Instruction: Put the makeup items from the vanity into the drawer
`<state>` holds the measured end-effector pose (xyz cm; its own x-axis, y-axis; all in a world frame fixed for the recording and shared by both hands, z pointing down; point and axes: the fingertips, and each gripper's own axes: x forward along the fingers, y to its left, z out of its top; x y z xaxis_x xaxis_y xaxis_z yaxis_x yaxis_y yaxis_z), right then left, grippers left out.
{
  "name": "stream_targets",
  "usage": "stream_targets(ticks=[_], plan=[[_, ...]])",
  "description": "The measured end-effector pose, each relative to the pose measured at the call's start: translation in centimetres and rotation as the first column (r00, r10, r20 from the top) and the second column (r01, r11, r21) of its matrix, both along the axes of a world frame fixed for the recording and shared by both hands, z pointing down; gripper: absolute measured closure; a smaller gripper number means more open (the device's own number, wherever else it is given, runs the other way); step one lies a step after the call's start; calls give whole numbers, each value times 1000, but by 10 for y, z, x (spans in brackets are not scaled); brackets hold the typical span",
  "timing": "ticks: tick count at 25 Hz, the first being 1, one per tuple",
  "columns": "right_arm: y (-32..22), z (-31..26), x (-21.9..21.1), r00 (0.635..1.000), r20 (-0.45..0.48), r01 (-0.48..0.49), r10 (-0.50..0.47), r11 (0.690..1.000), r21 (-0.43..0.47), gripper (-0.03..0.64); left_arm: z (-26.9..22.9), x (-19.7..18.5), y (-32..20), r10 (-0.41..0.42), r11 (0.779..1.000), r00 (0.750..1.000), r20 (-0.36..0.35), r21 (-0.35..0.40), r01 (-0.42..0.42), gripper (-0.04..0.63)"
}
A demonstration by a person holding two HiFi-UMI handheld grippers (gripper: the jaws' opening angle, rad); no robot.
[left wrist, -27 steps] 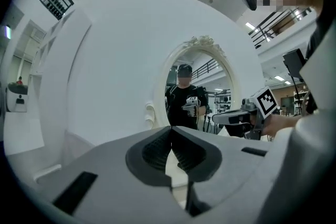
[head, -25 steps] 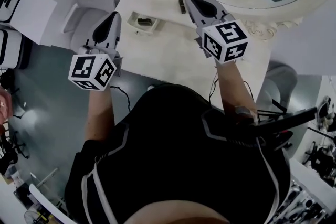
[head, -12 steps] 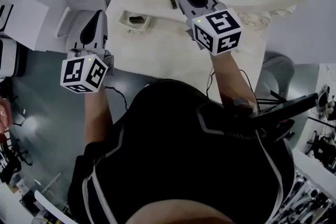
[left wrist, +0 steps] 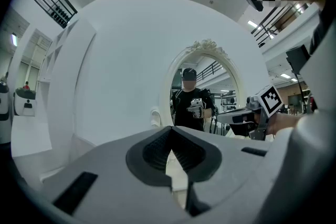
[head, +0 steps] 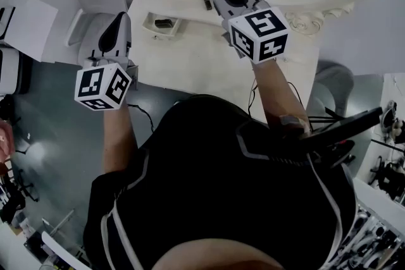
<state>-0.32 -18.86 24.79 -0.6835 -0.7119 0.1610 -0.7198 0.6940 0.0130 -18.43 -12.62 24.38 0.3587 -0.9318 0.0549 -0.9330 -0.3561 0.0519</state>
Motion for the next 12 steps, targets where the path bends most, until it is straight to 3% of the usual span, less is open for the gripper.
stream_targets(ticks=[5, 12], plan=[[0, 0, -1, 1000, -6, -1, 1, 1000, 0, 614, -3, -2, 1, -10, 1000, 1000, -5, 17, 11, 592], [1, 2, -2, 1000, -9, -1, 1, 1000, -3, 614, -3, -7, 1, -42, 999, 998, 46, 16, 42, 592]])
